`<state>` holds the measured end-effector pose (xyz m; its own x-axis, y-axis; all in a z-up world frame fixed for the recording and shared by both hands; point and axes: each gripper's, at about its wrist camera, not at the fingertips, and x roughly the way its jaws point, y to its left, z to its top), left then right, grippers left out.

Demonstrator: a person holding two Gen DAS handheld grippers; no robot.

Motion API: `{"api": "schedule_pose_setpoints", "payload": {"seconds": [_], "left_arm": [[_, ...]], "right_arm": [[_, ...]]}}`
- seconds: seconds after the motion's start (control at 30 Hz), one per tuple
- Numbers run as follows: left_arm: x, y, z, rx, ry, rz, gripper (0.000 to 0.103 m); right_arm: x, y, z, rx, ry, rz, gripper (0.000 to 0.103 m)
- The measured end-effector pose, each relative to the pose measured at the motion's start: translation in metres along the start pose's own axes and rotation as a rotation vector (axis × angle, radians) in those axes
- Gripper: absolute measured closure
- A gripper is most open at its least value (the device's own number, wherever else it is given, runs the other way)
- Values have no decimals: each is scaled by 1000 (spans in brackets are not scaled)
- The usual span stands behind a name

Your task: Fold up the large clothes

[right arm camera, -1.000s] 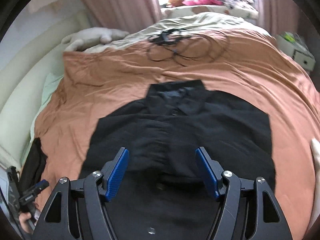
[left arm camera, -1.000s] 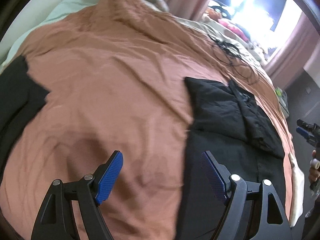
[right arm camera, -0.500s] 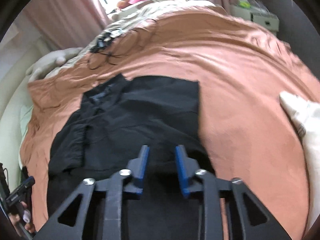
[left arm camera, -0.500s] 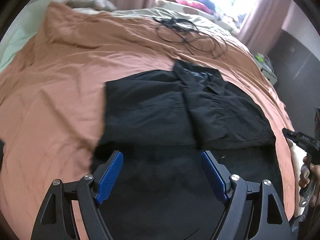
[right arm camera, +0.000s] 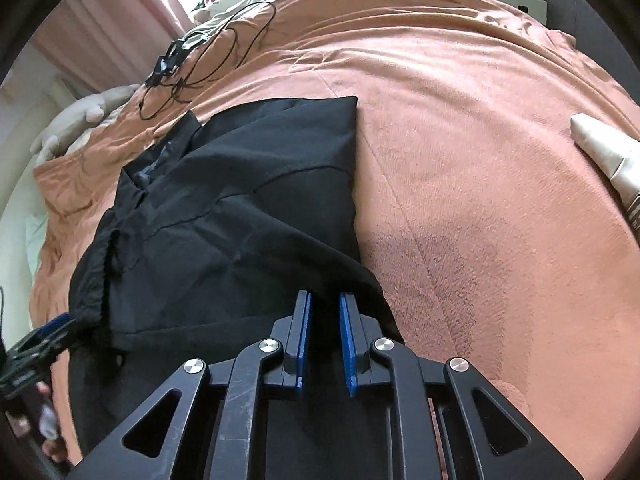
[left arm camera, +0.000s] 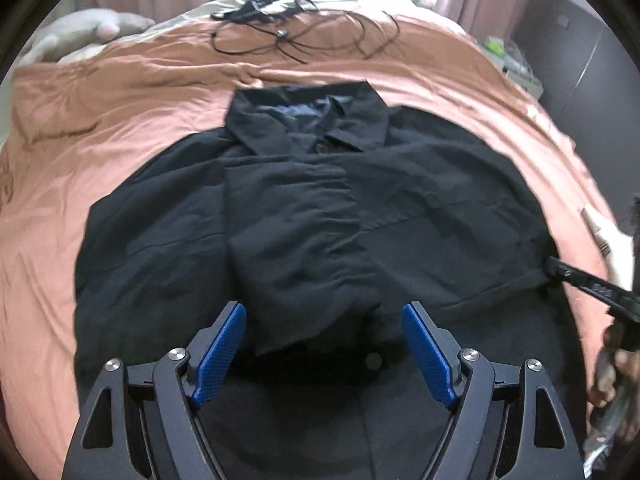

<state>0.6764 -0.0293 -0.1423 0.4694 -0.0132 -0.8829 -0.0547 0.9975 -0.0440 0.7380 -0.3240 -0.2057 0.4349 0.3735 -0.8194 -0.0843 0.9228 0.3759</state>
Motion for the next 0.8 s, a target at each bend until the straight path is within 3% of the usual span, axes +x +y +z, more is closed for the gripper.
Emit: {"api": "schedule_pose_setpoints", "payload": {"seconds": [0.13, 0.23, 0.33, 0.43, 0.6, 0.8], "left_arm": [[23, -11, 5, 48, 17, 124, 22], [25, -5, 5, 53, 24, 131, 22], [15, 10, 4, 69, 0, 185, 22], [1, 43, 4, 28, -7, 210, 22], [-30, 112, 1, -72, -28, 313, 22], [-58, 158, 1, -169, -79, 314, 22]], "right_arm": [[2, -4, 1, 10, 9, 13, 88], [2, -6, 1, 14, 11, 16, 91], [2, -7, 0, 9, 7, 22, 92], [2, -8, -1, 8, 4, 24, 92], [-5, -3, 0, -11, 9, -4, 92], [-35, 7, 9, -20, -77, 0, 92]]}}
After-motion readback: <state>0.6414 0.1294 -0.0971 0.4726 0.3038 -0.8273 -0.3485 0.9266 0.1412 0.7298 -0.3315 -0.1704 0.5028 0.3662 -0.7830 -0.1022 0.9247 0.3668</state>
